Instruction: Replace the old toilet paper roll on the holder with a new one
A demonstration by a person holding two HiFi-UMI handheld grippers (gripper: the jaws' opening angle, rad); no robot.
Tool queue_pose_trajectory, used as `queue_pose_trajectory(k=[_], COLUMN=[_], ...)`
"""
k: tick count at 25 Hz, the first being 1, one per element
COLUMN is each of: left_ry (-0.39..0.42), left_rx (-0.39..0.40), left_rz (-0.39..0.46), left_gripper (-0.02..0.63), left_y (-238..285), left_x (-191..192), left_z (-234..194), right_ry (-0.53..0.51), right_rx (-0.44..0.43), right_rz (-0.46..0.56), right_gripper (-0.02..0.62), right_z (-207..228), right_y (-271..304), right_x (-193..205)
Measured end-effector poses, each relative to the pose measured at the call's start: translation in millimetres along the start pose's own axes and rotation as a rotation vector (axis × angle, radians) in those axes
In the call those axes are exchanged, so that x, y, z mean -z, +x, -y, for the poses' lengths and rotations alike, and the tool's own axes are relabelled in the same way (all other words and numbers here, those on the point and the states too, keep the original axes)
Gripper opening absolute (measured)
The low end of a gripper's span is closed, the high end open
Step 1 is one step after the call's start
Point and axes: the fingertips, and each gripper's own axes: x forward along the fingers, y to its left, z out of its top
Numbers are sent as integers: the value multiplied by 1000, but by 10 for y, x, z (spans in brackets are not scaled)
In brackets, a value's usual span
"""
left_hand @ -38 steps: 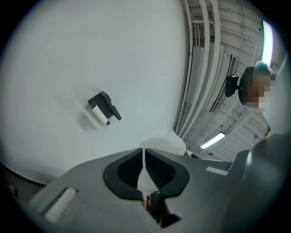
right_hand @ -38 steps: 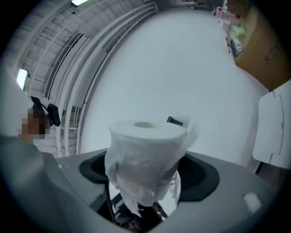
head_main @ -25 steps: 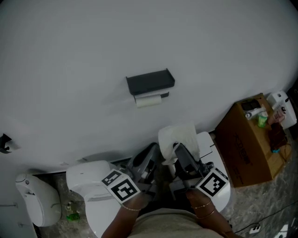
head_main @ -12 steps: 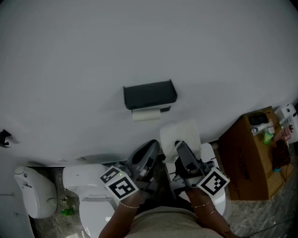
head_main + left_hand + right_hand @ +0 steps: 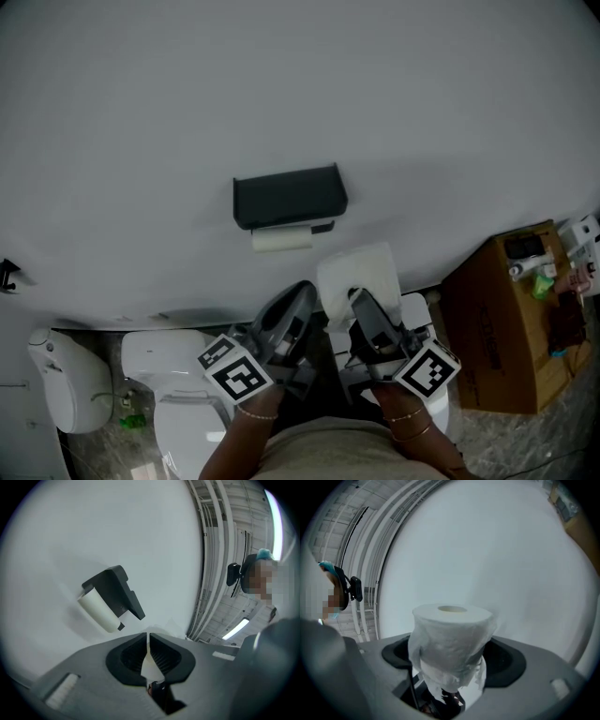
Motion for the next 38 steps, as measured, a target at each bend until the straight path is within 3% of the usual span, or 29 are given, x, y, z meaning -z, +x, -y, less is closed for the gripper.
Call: queue_pose_trajectory(k=[9,21,30,38], left_ry=[9,-59,-104,-104], left_rx=[-22,-50,-94,-140], left_rz=[3,-51,-107,-37], left_gripper=[5,6,214,272], left_y=[87,237,353,354], left_x=[-112,-135,-57,-221], left_z=[-221,-536,-824,-1001], right_ry=[33,38,29,31], right_rx=[46,99,135,140], right_rz=[14,68,95,112], right_gripper=[425,425,425,425], right_z=[234,440,623,631], right_y=[177,405,468,465], right_x=[-59,-177,-280,-291])
